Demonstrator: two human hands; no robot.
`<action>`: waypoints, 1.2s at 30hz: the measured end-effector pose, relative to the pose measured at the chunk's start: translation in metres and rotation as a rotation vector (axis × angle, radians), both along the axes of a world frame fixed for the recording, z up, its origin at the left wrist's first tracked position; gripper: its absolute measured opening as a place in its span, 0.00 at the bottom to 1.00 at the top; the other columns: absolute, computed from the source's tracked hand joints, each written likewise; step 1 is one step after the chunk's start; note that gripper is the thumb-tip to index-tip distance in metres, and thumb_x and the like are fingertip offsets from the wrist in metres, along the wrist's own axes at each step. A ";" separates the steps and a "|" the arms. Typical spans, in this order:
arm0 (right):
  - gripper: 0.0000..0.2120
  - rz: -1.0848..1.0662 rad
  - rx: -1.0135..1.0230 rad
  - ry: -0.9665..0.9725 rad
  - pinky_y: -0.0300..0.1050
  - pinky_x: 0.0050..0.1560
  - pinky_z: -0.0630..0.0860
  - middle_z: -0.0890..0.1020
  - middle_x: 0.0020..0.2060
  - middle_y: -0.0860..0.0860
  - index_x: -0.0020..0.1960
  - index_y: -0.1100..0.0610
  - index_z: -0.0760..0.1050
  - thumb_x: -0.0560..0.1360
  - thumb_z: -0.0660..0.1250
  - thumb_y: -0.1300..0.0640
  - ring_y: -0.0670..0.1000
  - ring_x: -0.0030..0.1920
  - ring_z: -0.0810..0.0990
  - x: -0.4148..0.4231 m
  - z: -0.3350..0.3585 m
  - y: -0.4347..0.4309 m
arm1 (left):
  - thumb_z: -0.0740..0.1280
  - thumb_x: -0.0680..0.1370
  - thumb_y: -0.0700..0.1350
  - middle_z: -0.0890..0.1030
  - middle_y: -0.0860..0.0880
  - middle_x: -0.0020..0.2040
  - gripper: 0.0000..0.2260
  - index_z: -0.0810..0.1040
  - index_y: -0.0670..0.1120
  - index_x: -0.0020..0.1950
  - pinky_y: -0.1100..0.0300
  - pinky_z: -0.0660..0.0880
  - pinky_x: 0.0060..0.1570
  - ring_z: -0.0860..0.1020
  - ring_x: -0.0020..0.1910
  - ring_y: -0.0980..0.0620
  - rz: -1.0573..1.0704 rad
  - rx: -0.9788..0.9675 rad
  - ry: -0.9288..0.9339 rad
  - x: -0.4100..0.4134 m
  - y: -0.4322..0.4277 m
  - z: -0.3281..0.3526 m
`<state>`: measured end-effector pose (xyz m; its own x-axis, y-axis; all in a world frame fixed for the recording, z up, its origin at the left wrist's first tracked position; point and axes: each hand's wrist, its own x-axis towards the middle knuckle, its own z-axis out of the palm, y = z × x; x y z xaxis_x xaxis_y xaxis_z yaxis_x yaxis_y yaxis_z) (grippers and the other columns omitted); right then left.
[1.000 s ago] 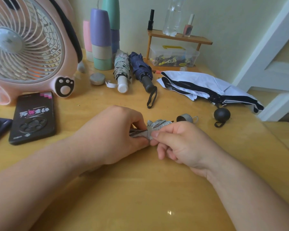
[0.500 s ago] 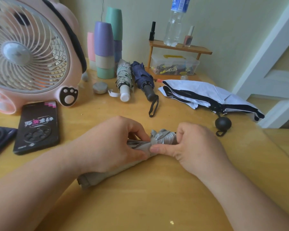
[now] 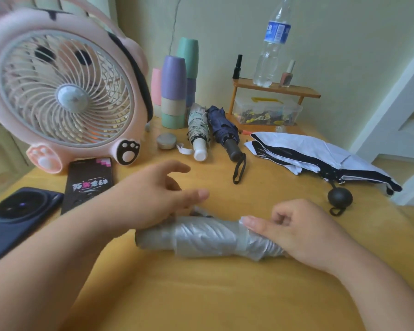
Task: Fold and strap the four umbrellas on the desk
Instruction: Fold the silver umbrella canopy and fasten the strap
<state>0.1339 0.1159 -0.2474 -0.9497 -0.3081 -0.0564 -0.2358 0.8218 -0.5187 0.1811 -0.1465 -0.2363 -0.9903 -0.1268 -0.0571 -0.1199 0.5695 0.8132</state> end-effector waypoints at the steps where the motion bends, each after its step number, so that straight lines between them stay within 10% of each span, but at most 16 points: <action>1: 0.36 -0.021 -0.040 -0.062 0.44 0.33 0.67 0.72 0.21 0.47 0.31 0.54 0.67 0.61 0.66 0.19 0.48 0.25 0.71 0.001 0.004 0.001 | 0.73 0.73 0.65 0.87 0.51 0.46 0.22 0.78 0.55 0.61 0.58 0.77 0.45 0.82 0.39 0.57 0.093 0.238 0.071 -0.003 0.003 -0.002; 6: 0.34 -0.029 -0.391 -0.393 0.43 0.30 0.68 0.80 0.28 0.59 0.40 0.64 0.76 0.67 0.73 0.30 0.53 0.27 0.73 0.005 0.020 0.010 | 0.69 0.79 0.55 0.83 0.47 0.41 0.12 0.79 0.47 0.45 0.49 0.76 0.47 0.80 0.41 0.50 0.499 0.946 0.338 -0.010 0.002 0.006; 13: 0.06 0.187 -0.609 -0.531 0.45 0.31 0.72 0.72 0.30 0.52 0.43 0.48 0.82 0.68 0.77 0.49 0.50 0.28 0.70 0.022 0.015 -0.011 | 0.76 0.72 0.55 0.84 0.40 0.60 0.25 0.79 0.46 0.66 0.40 0.78 0.61 0.84 0.58 0.43 -0.045 1.055 -0.075 0.001 0.040 -0.010; 20: 0.25 0.307 -0.987 -0.815 0.48 0.32 0.77 0.81 0.45 0.62 0.59 0.63 0.81 0.66 0.79 0.52 0.54 0.38 0.78 0.024 0.003 -0.018 | 0.68 0.74 0.38 0.84 0.35 0.43 0.09 0.78 0.36 0.52 0.49 0.84 0.42 0.85 0.39 0.41 0.063 1.393 0.021 -0.003 0.049 -0.006; 26: 0.32 0.297 -1.047 -0.425 0.47 0.29 0.70 0.79 0.48 0.62 0.63 0.48 0.78 0.64 0.79 0.35 0.61 0.36 0.75 0.042 -0.004 -0.030 | 0.67 0.73 0.36 0.82 0.35 0.40 0.11 0.71 0.37 0.54 0.43 0.83 0.44 0.84 0.41 0.41 0.236 1.568 0.049 -0.006 0.044 -0.004; 31: 0.23 0.128 -0.860 0.130 0.44 0.33 0.80 0.85 0.43 0.53 0.54 0.43 0.81 0.65 0.83 0.58 0.53 0.34 0.84 0.058 -0.001 -0.038 | 0.70 0.76 0.46 0.83 0.38 0.41 0.12 0.76 0.39 0.53 0.44 0.82 0.53 0.83 0.46 0.41 0.199 1.619 0.066 -0.003 0.050 -0.004; 33: 0.12 0.065 -0.901 0.254 0.49 0.31 0.82 0.86 0.36 0.55 0.47 0.53 0.82 0.68 0.79 0.65 0.56 0.31 0.85 0.054 0.013 -0.034 | 0.69 0.75 0.52 0.84 0.39 0.50 0.18 0.82 0.39 0.56 0.43 0.81 0.57 0.84 0.50 0.41 0.086 1.484 -0.004 0.004 0.052 -0.003; 36: 0.08 0.046 -0.789 0.276 0.45 0.30 0.81 0.84 0.29 0.57 0.40 0.58 0.80 0.70 0.76 0.68 0.56 0.29 0.85 0.041 0.058 -0.019 | 0.70 0.75 0.64 0.83 0.36 0.47 0.26 0.84 0.39 0.51 0.48 0.83 0.37 0.82 0.38 0.41 -0.254 1.038 -0.315 0.024 0.044 0.008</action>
<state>0.1753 0.0966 -0.1896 -0.8832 -0.1983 0.4250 -0.4633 0.2285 -0.8562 0.2049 -0.1020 -0.2287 -0.9032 0.3324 -0.2715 -0.3816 -0.3322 0.8626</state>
